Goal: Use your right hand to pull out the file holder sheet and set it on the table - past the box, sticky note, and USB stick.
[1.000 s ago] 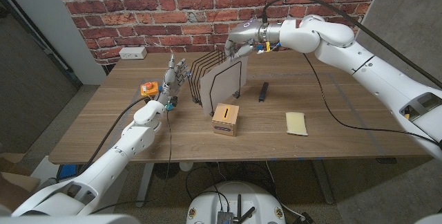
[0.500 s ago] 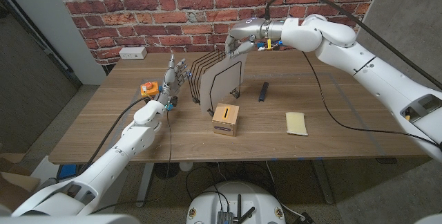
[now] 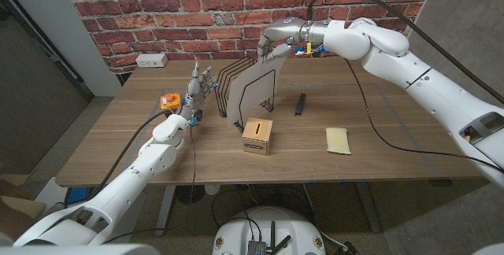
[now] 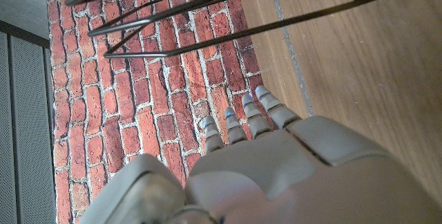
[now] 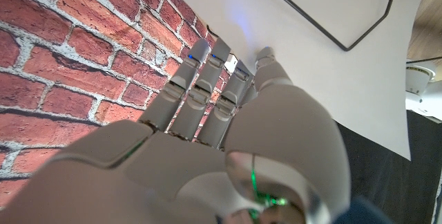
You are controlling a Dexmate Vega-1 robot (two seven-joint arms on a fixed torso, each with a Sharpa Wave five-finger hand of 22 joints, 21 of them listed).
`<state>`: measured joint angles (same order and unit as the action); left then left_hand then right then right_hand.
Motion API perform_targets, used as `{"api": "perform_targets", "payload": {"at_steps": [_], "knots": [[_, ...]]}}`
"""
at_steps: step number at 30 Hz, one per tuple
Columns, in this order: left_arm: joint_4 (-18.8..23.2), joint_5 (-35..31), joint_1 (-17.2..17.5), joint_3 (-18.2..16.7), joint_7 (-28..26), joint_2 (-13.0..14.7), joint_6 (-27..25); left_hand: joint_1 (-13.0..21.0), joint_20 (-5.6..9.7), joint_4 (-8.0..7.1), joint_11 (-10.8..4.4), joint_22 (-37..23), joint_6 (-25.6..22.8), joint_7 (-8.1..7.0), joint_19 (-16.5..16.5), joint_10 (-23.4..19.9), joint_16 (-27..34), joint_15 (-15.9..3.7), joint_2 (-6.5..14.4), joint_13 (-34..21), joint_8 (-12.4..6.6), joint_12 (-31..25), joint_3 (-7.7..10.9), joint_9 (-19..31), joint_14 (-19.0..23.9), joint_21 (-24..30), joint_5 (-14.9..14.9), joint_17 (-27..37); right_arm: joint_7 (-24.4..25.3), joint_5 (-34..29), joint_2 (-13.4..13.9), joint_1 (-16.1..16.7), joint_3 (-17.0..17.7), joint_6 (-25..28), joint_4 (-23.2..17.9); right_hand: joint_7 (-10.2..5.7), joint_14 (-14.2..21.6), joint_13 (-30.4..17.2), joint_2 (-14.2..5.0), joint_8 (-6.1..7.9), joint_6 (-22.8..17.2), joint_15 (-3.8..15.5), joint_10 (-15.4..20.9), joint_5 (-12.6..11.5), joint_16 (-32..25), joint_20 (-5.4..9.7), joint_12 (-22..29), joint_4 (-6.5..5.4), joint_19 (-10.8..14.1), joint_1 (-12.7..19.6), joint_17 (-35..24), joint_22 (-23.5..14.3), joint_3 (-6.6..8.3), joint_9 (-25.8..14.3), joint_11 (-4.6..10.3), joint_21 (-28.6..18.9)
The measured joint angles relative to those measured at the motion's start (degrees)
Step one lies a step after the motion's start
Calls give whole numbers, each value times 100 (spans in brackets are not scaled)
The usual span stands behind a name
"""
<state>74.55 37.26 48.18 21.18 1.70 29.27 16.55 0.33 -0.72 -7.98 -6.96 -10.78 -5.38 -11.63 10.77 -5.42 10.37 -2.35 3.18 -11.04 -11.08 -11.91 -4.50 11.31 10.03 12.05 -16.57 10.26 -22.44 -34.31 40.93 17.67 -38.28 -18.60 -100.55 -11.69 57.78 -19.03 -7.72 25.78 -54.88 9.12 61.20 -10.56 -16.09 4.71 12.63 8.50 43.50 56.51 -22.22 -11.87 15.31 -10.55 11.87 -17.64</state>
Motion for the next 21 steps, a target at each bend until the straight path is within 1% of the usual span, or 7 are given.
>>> {"api": "perform_targets", "payload": {"at_steps": [9, 12, 14, 16, 19, 21], "knots": [[-2, 0, 0, 0, 1, 0, 0, 0, 0, 0, 0, 0, 0, 0, 0, 0, 0, 0, 0, 0, 0, 0, 0, 0, 0, 0, 0, 0, 112, 53, 56, 124, 84, 197, -150, 2, 0, -26, 24, -11, -1, 0, 0, 0, 23, 0, 0, 0, 0, -35, -26, 1, 0, 0, 0, -45], [-2, 0, 0, 0, 1, 0, 0, 0, 0, 0, 0, 0, 0, 0, 0, 0, 0, 0, 0, 0, 0, 0, 0, 0, 0, 0, 0, 0, 135, 64, 71, 158, 109, 227, -193, 25, 0, -46, 14, -53, -35, 0, 0, 0, 23, 0, 0, 0, 0, -46, -26, 1, 0, 1, 0, -68], [-2, 1, 0, 0, 2, 0, 1, 0, 0, 0, 0, 0, 0, 0, 0, 0, 0, 0, 0, 0, 0, 0, 0, 0, 0, 0, 0, 0, 165, 83, 82, 183, 129, 265, -225, 25, 0, -53, -7, -54, -35, 0, -1, 0, 23, 0, -1, 0, 0, -66, -26, 1, 0, 3, 0, -88], [-2, 1, 0, 0, 2, 0, 1, 0, 0, 0, 0, 0, 0, 0, 0, 0, 0, 0, 0, 0, 0, 0, 0, 0, 0, 0, 0, 0, 165, 83, 90, 200, 143, 265, -247, 3, 0, -53, 23, -54, -58, 0, 0, 0, 63, 0, -38, 0, 0, -97, -26, 1, 0, 5, 0, -88], [-2, 1, 0, 0, 2, 0, 3, 0, 0, 0, 0, 0, 0, 0, 0, 0, 0, 0, 0, 0, 0, 0, 0, 0, 0, 0, 0, 0, 207, 116, 105, 235, 173, 318, -287, 2, 0, -53, 15, -55, -60, 0, -1, 0, 63, 0, -38, 0, 0, -105, -42, 1, 0, 4, 0, -88], [-2, 1, 0, 0, 2, 0, 4, 0, 0, 0, 0, 0, 0, 0, 0, 0, 0, 0, 0, 0, 0, 0, 0, 0, 0, 0, 0, 0, 264, 158, 117, 260, 197, 381, -318, 1, 30, -53, 15, -55, -60, 29, -1, 0, 63, 0, -38, 0, 0, -105, -53, 1, 0, 4, 0, -88]]}}
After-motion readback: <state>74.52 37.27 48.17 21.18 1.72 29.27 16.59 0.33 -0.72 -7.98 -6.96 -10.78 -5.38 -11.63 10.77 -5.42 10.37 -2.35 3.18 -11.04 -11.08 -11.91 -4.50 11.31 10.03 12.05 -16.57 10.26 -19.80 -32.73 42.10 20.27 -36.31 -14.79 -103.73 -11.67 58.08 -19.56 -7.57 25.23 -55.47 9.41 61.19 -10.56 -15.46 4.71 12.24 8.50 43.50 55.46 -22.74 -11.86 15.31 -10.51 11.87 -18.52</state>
